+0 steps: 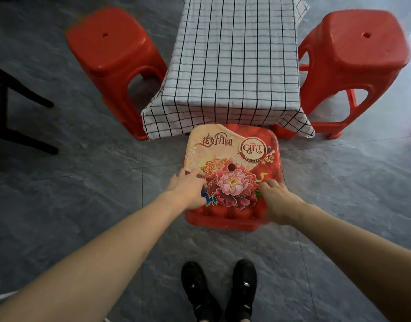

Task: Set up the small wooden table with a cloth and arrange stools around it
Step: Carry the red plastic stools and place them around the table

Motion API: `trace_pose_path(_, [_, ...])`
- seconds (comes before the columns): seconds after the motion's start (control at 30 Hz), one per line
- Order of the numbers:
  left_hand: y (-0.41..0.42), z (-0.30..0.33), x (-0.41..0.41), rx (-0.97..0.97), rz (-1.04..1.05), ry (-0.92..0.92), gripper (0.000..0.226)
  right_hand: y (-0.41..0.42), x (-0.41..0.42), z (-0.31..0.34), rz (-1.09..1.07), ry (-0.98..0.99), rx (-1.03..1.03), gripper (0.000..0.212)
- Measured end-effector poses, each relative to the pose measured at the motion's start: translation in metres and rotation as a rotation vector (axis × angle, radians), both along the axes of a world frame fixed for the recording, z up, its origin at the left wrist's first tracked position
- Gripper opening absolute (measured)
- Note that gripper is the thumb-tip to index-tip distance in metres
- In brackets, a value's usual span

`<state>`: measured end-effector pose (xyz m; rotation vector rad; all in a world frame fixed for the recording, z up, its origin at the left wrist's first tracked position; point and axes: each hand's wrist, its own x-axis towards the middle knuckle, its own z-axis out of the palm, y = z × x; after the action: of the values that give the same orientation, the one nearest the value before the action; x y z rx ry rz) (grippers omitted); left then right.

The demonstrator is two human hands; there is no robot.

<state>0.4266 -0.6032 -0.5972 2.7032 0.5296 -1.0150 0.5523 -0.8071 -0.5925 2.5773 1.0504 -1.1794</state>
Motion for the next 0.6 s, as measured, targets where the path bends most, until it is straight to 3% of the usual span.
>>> trace_pose_path(0.2, [0.013,0.114,0.014,0.105,-0.052,-0.147,0.053,0.013,0.036,0.112,0.122,-0.086,0.118,0.084])
trace_pose_path(0.33, [0.022,0.217,0.029,0.137,-0.001,-0.242,0.053,0.029,0.064,0.23,0.147,-0.172,0.273,0.079])
trace_pose_path(0.6, [-0.007,0.437,0.049,0.271,0.003,-0.605,0.054,0.01,0.071,0.457,0.192,-0.33,0.503,0.08])
